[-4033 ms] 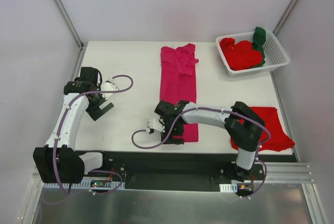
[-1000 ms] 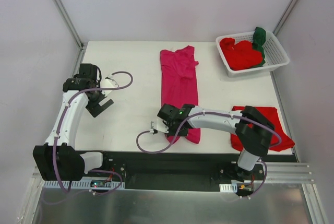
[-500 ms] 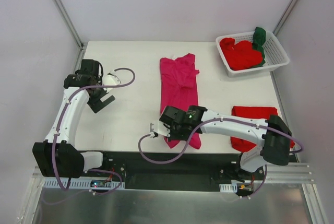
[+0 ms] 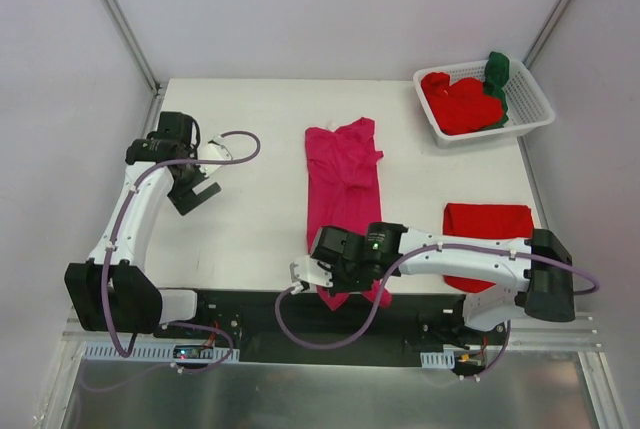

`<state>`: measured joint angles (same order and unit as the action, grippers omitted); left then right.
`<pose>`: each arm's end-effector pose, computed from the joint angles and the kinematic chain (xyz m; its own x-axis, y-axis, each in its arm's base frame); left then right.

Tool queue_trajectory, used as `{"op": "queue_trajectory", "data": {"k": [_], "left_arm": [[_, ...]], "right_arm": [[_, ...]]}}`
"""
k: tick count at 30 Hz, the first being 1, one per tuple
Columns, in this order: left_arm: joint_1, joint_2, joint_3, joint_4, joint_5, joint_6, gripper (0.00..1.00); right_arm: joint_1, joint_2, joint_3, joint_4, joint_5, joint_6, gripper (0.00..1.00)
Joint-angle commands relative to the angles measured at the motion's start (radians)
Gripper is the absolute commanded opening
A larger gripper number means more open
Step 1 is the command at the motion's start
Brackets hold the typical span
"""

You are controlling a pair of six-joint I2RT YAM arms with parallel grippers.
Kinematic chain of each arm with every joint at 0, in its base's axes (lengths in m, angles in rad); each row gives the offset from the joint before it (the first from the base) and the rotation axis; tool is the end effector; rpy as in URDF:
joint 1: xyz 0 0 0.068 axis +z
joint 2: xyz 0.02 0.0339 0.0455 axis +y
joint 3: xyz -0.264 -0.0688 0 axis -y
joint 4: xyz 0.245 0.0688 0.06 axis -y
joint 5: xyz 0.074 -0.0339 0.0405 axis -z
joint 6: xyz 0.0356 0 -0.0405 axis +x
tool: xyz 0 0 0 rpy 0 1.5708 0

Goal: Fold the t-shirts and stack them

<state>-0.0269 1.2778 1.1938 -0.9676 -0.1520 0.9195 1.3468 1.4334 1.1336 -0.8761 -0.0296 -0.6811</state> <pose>0.2472 -0.0013 0.3107 -0.5647 0.8016 -0.1962 0.6608 0.5817 0.4743 0.0607 0.2711 0.2588 0.4560 -0.8320 -0.3161 -0.8882 -0.4028 -0.2210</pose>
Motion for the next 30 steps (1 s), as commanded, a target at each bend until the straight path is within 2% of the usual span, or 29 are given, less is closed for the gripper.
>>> {"op": "queue_trajectory", "data": {"k": [1, 12, 30], "left_arm": [[-0.007, 0.028, 0.053, -0.005, -0.031, 0.018, 0.99], [-0.013, 0.048, 0.063, -0.005, -0.038, 0.018, 0.99], [-0.019, 0.037, 0.058, -0.006, -0.034, 0.01, 0.99]], "right_arm": [[-0.005, -0.063, 0.029, 0.003, 0.103, -0.032, 0.01], [-0.049, -0.054, 0.048, 0.081, 0.29, -0.135, 0.01], [-0.093, -0.036, 0.035, 0.167, 0.387, -0.278, 0.01]]}}
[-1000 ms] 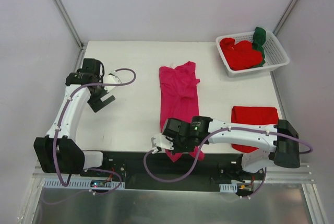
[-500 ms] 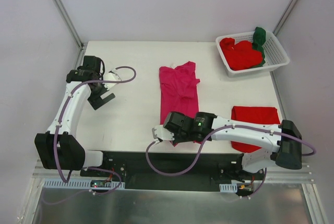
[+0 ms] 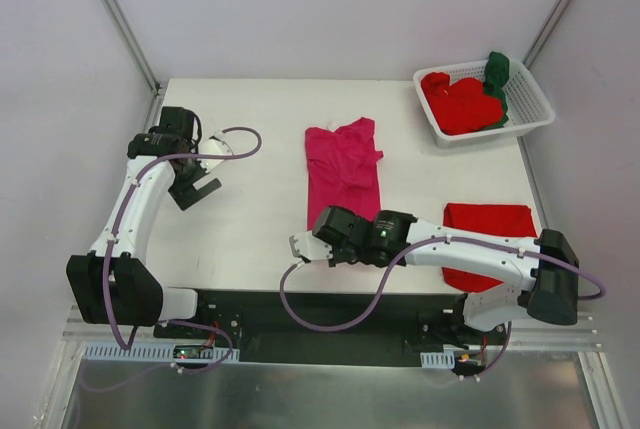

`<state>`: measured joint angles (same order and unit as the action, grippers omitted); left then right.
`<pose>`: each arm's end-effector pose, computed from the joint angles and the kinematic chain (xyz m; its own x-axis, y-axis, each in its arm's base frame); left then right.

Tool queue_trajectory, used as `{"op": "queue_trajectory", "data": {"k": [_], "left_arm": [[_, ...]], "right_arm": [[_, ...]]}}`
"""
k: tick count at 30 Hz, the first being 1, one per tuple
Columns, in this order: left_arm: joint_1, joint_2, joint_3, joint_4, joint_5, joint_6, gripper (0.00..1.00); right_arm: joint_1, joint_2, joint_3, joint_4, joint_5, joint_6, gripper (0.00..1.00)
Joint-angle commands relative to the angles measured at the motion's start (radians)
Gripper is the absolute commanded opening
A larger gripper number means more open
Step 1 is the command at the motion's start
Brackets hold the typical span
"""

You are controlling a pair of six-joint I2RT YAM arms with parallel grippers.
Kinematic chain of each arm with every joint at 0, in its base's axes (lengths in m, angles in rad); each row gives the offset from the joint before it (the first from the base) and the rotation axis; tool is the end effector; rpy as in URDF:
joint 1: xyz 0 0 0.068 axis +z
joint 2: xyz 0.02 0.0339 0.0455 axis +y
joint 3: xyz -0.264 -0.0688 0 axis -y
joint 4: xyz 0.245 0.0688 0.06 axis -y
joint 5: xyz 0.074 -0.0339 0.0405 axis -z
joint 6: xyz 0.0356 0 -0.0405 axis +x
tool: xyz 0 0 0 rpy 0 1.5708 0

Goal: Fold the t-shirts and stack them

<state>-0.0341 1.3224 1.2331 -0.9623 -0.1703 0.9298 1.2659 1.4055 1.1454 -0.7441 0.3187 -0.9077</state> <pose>0.2587 -0.0028 0.3126 -0.5593 0.8094 -0.1788 0.6653 0.5670 0.4857 0.0967 0.2700 0.2779 0.5182 -0.8465 -0.1221 -0.7261 -0.3600 -0.5858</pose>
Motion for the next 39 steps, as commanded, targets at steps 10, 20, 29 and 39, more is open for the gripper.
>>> {"op": "queue_trajectory", "data": {"k": [10, 20, 29, 39], "left_arm": [[-0.012, -0.029, -0.001, -0.01, -0.014, -0.002, 0.99], [-0.012, -0.043, -0.015, -0.01, -0.017, -0.003, 0.99], [-0.012, -0.034, -0.018, -0.01, -0.024, 0.0, 0.99], [-0.012, -0.014, -0.007, -0.009, -0.02, -0.002, 0.99]], "right_arm": [[-0.094, 0.053, 0.027, 0.097, 0.033, -0.146, 0.01], [-0.164, 0.142, 0.1, 0.144, 0.016, -0.215, 0.01], [-0.227, 0.216, 0.174, 0.16, -0.006, -0.27, 0.01], [-0.23, 0.234, 0.143, 0.155, -0.021, -0.254, 0.01]]}}
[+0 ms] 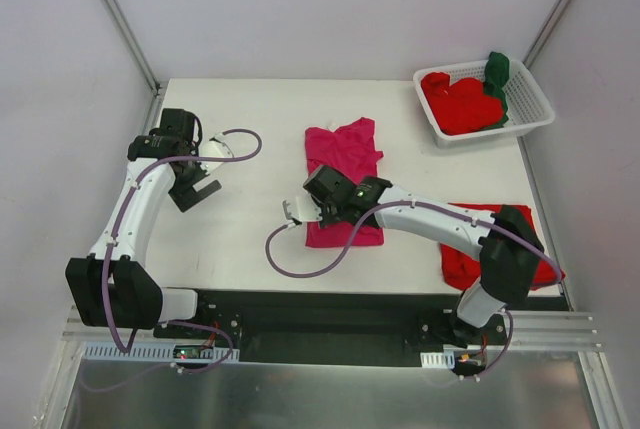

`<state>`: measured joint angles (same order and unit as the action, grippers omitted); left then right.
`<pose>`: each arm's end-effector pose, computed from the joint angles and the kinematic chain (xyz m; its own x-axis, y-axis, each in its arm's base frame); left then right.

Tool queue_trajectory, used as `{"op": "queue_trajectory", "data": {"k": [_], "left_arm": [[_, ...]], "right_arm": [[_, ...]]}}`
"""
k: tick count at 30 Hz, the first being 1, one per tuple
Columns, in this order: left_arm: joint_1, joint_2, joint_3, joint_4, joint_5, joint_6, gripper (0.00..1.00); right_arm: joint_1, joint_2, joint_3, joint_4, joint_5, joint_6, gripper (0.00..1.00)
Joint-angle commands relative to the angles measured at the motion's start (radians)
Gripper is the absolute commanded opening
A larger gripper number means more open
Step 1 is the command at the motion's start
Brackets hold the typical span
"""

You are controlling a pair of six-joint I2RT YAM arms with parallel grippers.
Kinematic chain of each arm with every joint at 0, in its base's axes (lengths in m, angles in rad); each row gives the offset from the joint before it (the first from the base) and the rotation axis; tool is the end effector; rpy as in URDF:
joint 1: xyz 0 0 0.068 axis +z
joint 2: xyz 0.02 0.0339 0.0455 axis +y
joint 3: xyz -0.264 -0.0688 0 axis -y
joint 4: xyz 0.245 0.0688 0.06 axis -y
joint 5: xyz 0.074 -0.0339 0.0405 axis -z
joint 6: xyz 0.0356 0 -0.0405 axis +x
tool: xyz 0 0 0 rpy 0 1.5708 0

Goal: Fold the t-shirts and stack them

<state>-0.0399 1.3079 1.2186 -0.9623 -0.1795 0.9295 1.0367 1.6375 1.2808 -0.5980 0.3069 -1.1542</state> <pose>0.2549 -0.0038 0.3117 -0.5585 0.8114 -0.1726 0.6657 0.5625 0.4903 0.1877 0.2962 0.2595 0.5009 -0.8654 -0.0084 -0.6760 -0.3852 -0.6282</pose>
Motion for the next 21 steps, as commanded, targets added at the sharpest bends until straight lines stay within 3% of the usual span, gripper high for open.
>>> {"op": "queue_trajectory", "data": {"k": [1, 21], "left_arm": [[-0.006, 0.004, 0.007, -0.01, -0.009, 0.0, 0.99], [-0.006, 0.013, 0.004, -0.01, -0.008, -0.004, 0.99]], "right_arm": [[-0.003, 0.004, 0.006, 0.012, -0.009, -0.007, 0.01], [-0.081, 0.113, 0.058, 0.072, 0.017, -0.061, 0.01]]}}
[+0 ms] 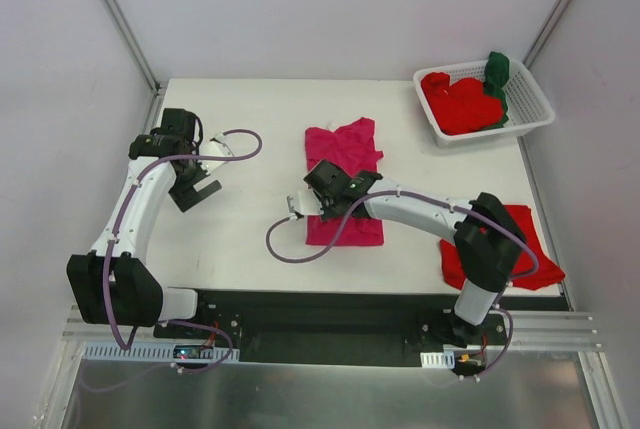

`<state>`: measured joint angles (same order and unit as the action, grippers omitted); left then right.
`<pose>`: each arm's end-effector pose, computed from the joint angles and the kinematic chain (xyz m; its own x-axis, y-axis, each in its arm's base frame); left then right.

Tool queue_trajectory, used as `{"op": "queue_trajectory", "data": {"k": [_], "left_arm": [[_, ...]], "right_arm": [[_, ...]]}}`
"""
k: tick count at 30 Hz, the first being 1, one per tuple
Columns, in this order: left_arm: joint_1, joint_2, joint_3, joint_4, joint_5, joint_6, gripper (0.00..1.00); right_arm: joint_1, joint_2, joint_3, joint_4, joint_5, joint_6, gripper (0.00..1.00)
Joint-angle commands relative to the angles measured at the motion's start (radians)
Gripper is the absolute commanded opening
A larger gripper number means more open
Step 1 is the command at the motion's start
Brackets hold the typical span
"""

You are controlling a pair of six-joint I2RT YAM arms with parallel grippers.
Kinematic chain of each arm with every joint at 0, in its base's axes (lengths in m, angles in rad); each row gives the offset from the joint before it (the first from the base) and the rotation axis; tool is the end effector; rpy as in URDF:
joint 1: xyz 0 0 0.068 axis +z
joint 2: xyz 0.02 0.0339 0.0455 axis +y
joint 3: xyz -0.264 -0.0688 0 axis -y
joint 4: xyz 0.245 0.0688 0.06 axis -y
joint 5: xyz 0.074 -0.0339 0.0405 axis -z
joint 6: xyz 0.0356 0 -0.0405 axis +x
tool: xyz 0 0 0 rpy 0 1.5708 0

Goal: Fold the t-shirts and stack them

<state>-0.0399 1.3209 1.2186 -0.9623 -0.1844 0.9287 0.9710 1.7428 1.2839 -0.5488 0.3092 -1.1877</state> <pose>0.2575 -0.0037 0.3086 -0.5631 0.8104 -0.1619 0.6701 0.5624 0.4843 0.2172 0.2985 0.2276 0.4658 -0.8840 0.0391 -0.7024 -0.3963 -0.5913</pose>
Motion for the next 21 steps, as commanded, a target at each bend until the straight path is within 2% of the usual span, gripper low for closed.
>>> {"op": "queue_trajectory", "data": {"k": [1, 21], "left_arm": [[-0.006, 0.001, 0.004, -0.01, -0.003, -0.004, 0.99], [-0.006, -0.005, -0.014, -0.009, -0.001, -0.008, 0.99]], "right_arm": [[-0.017, 0.009, 0.058, 0.026, 0.018, -0.032, 0.01], [-0.063, 0.075, 0.084, 0.046, 0.037, -0.044, 0.01]]}}
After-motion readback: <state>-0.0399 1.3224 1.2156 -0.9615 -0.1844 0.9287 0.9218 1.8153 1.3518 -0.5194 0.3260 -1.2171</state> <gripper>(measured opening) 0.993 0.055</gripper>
